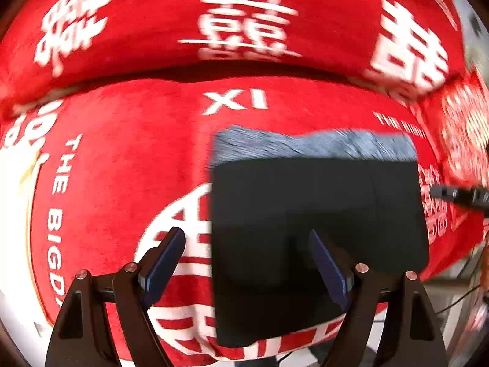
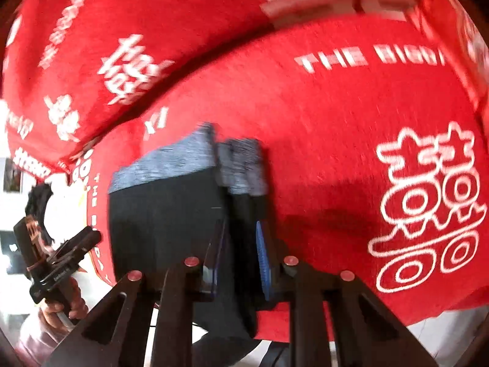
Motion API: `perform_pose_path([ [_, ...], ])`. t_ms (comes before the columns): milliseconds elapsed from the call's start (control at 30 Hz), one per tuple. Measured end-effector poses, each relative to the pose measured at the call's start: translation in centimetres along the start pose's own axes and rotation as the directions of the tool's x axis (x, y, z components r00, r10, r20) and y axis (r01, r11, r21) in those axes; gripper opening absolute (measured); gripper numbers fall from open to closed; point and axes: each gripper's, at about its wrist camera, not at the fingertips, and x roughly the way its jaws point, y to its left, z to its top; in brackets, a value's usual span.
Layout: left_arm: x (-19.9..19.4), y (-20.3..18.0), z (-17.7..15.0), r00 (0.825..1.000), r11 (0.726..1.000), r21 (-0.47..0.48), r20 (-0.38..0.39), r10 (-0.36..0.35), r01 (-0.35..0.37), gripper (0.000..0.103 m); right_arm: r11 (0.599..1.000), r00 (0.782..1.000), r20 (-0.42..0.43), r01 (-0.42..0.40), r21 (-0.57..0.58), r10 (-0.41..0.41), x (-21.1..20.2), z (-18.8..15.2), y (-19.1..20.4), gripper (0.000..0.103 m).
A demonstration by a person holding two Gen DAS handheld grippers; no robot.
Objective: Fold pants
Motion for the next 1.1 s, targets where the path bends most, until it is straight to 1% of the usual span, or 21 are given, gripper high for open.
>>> perform_pose_path([
  [33, 0.4, -0.6, -0.3, 1.000, 1.000, 0.014, -0.013, 0.006, -0.006, 0.084, 1.000, 1.000, 0.006, -0.007, -0.026, 0.007, -0.2, -0.3, 1.0, 0.022],
  [67, 1.0, -1.1, -0.4, 0.999, 1.000, 0.019, -0.029, 0.015, -0.015, 0.084, 0.999, 1.000, -0.008, -0.013, -0.053, 0.013, 0.1, -0.7, 1.8, 0.022],
  [100, 1.9, -1.5, -0.9, 0.999, 1.000, 0.019, -0.048, 0.026, -0.025, 0.084, 0.997, 1.000, -0.030, -0.003, -0.080, 0.001, 0.8, -1.2, 2.7, 0.022],
  [133, 2.4, -1.6, -1.1, 0.997, 0.999, 0.016, -0.063, 0.037, -0.036, 0.084, 0.995, 0.999, -0.045, 0.015, -0.095, -0.019, 1.3, -1.6, 2.9, 0.022],
  [200, 2.9, -1.8, -1.7, 0.995, 0.997, 0.025, -0.071, 0.074, -0.072, 0.084, 0.989, 0.992, -0.087, 0.082, -0.122, -0.093, 3.0, -2.6, 3.0, 0.022],
  [233, 2.8, -1.7, -1.9, 0.995, 0.997, 0.029, -0.063, 0.078, -0.076, 0.084, 0.986, 0.988, -0.092, 0.113, -0.126, -0.125, 3.5, -2.9, 2.7, 0.022],
  [267, 2.6, -1.6, -2.0, 0.995, 0.997, 0.026, -0.068, 0.077, -0.076, 0.084, 0.985, 0.987, -0.083, 0.128, -0.116, -0.138, 3.5, -3.1, 2.2, 0.022],
  [333, 2.2, -1.5, -2.4, 0.994, 0.997, 0.022, -0.080, 0.081, -0.079, 0.084, 0.987, 0.986, -0.074, 0.145, -0.063, -0.149, 2.9, -3.2, 0.9, 0.026],
  [400, 1.6, -1.5, -2.7, 0.991, 0.995, 0.032, -0.089, 0.096, -0.094, 0.084, 0.982, 0.979, -0.087, 0.187, 0.007, -0.186, 2.0, -3.5, -0.7, 0.035],
  [467, 0.9, -1.6, -3.1, 0.988, 0.993, 0.039, -0.102, 0.114, -0.110, 0.084, 0.978, 0.974, -0.097, 0.206, 0.028, -0.203, 1.3, -3.9, -1.3, 0.040],
  [533, 0.0, -1.8, -3.4, 0.988, 0.993, 0.038, -0.099, 0.115, -0.111, 0.084, 0.976, 0.973, -0.096, 0.215, 0.034, -0.211, 0.5, -4.6, -1.4, 0.049],
  [567, -0.4, -2.0, -3.6, 0.989, 0.993, 0.040, -0.099, 0.111, -0.107, 0.084, 0.976, 0.972, -0.101, 0.216, 0.031, -0.212, 0.2, -4.8, -1.2, 0.057],
  [600, -0.9, -2.2, -3.7, 0.989, 0.993, 0.044, -0.100, 0.111, -0.107, 0.084, 0.975, 0.971, -0.106, 0.220, 0.026, -0.216, 0.0, -5.3, -0.8, 0.060],
  [767, -2.8, -3.4, -4.4, 0.989, 0.995, 0.054, -0.115, 0.093, -0.087, 0.084, 0.973, 0.967, -0.137, 0.225, 0.045, -0.217, -0.4, -7.3, 0.2, 0.061],
  [833, -3.5, -4.0, -4.9, 0.989, 0.996, 0.060, -0.128, 0.075, -0.068, 0.084, 0.972, 0.962, -0.160, 0.233, 0.042, -0.223, -0.2, -8.1, 0.9, 0.074],
  [867, -3.9, -4.2, -5.1, 0.989, 0.996, 0.060, -0.133, 0.069, -0.061, 0.090, 0.969, 0.958, -0.169, 0.243, 0.037, -0.233, 0.1, -8.5, 1.5, 0.081],
  [900, -4.4, -4.4, -5.3, 0.988, 0.997, 0.060, -0.140, 0.063, -0.055, 0.103, 0.968, 0.954, -0.176, 0.250, 0.031, -0.241, 0.4, -8.8, 2.2, 0.081],
  [1000, -5.7, -4.9, -5.9, 0.989, 0.996, 0.072, -0.139, 0.058, -0.048, 0.103, 0.968, 0.951, -0.190, 0.252, 0.013, -0.245, 0.1, -10.1, 3.4, 0.081],
  [1100, -6.7, -5.0, -6.4, 0.986, 0.996, 0.071, -0.152, 0.071, -0.060, 0.103, 0.970, 0.952, -0.195, 0.242, 0.014, -0.234, -0.3, -11.1, 4.6, 0.082],
])
